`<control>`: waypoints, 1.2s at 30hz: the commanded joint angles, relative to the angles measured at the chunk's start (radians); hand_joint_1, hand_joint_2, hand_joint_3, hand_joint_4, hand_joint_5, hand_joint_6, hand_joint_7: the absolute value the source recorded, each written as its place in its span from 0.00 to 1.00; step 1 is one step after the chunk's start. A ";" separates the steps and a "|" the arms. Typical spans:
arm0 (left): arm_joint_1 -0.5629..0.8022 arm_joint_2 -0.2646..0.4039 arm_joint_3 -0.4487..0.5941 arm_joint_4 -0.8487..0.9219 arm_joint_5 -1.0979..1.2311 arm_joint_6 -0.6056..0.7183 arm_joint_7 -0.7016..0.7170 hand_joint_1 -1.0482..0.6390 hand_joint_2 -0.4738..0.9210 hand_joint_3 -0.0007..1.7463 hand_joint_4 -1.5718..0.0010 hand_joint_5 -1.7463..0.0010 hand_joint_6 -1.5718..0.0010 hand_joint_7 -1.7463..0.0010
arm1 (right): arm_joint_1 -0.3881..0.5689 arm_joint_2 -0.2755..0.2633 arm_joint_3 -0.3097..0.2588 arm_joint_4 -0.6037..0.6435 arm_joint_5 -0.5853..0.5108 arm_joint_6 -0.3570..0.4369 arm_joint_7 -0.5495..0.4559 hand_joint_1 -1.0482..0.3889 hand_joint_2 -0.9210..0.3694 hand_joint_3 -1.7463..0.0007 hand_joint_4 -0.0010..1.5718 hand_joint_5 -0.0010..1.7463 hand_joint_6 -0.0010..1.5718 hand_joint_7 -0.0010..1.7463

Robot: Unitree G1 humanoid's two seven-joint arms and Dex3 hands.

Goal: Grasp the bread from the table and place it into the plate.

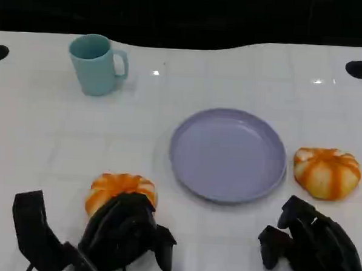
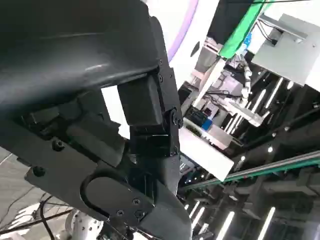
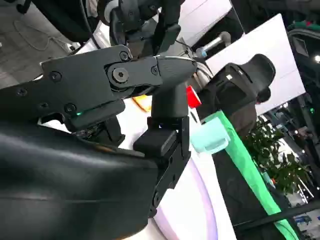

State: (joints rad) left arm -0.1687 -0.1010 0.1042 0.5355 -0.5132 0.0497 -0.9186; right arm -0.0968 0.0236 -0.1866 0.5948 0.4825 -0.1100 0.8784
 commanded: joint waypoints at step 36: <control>0.049 0.029 -0.012 -0.180 0.133 -0.374 0.071 0.00 0.95 0.02 0.12 0.87 0.25 1.00 | 0.007 -0.005 -0.007 -0.005 0.003 -0.009 0.007 0.32 0.00 0.87 0.49 0.99 0.42 0.85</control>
State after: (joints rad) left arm -0.1290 -0.1061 0.0975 0.3823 -0.4175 -0.2604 -0.8697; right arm -0.0935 0.0269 -0.1863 0.5899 0.4796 -0.1107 0.8799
